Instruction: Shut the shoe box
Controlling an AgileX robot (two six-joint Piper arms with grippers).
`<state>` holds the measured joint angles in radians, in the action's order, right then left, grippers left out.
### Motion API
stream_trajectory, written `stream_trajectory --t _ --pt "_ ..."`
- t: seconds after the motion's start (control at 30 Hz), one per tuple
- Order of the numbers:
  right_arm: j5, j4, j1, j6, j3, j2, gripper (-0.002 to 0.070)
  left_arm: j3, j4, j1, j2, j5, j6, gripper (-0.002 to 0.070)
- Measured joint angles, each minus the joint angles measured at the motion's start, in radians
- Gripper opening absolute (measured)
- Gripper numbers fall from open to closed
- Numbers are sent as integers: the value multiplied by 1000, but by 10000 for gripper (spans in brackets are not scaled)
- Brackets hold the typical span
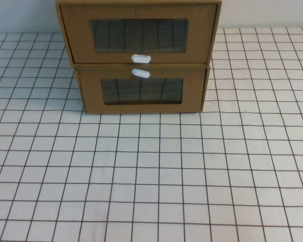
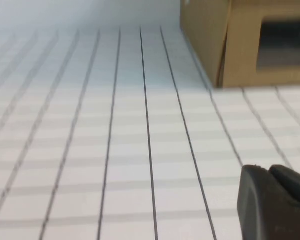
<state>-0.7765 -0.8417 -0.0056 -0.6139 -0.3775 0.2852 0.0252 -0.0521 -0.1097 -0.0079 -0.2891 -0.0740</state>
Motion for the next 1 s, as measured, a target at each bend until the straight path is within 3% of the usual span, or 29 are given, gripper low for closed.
stream_trajectory --t 1.0 --pt "0 7 0 -9 0 0 -13 1 0 1 -2 -63 8 -5"
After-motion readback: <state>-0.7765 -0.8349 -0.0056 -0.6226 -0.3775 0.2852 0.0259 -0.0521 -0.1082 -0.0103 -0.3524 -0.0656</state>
